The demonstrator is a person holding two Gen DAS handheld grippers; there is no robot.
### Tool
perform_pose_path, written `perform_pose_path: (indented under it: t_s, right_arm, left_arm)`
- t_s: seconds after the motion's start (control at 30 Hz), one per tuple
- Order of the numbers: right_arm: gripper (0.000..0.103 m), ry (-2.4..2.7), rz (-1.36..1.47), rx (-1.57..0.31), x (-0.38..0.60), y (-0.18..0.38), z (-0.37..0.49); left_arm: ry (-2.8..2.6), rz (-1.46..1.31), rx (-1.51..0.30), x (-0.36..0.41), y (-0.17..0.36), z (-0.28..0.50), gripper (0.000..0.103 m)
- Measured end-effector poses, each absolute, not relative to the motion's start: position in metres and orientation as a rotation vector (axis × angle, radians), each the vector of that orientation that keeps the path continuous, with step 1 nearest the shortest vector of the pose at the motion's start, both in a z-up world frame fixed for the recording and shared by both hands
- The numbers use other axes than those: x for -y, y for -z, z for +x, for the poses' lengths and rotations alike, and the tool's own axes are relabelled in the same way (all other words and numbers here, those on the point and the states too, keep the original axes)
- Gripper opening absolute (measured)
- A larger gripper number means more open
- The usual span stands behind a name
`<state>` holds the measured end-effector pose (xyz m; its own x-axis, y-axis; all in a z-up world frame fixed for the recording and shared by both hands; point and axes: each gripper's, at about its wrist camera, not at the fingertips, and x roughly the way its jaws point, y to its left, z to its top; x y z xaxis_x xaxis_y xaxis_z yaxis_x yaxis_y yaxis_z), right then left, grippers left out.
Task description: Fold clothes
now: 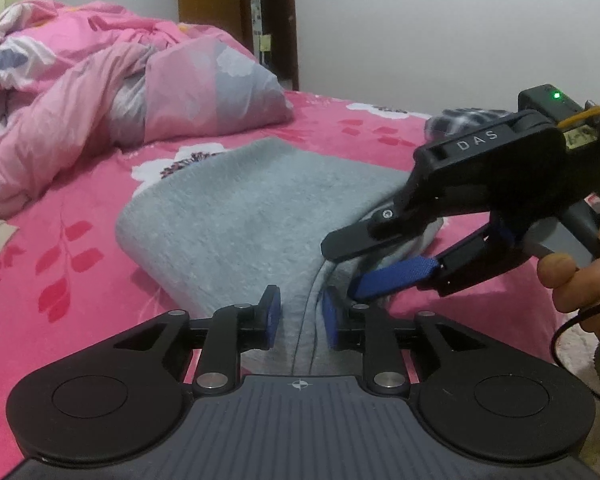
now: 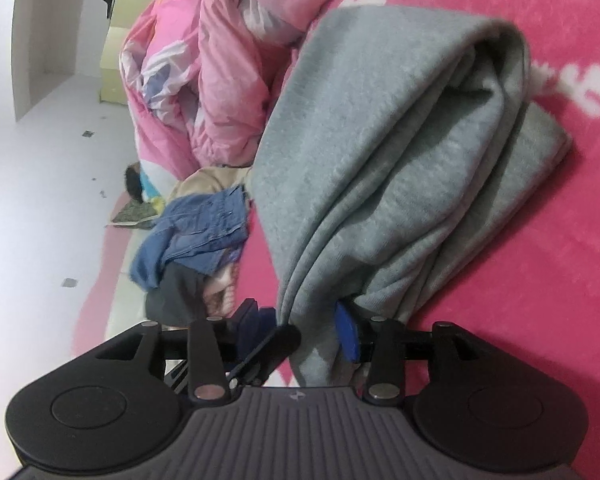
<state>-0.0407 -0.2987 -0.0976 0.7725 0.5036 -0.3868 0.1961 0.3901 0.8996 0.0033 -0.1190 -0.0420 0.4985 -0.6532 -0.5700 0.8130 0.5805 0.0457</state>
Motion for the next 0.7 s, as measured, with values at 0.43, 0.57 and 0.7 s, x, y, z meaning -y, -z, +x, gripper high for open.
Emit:
perform_pose_path:
  t_s: [0.43, 0.57, 0.7]
  right_arm:
    - [0.048, -0.343, 1.360, -0.495, 0.305, 0.123, -0.034]
    - [0.048, -0.375, 1.409, -0.466, 0.310, 0.134, -0.036]
    - [0.048, -0.387, 1.437, -0.452, 0.314, 0.138, -0.036]
  left_arm:
    - [0.903, 0.342, -0.539, 0.130, 0.047, 0.006, 0.028]
    - [0.885, 0.382, -0.523, 0.137, 0.048, 0.002, 0.030]
    - [0.856, 0.366, -0.533, 0.135, 0.048, 0.006, 0.021]
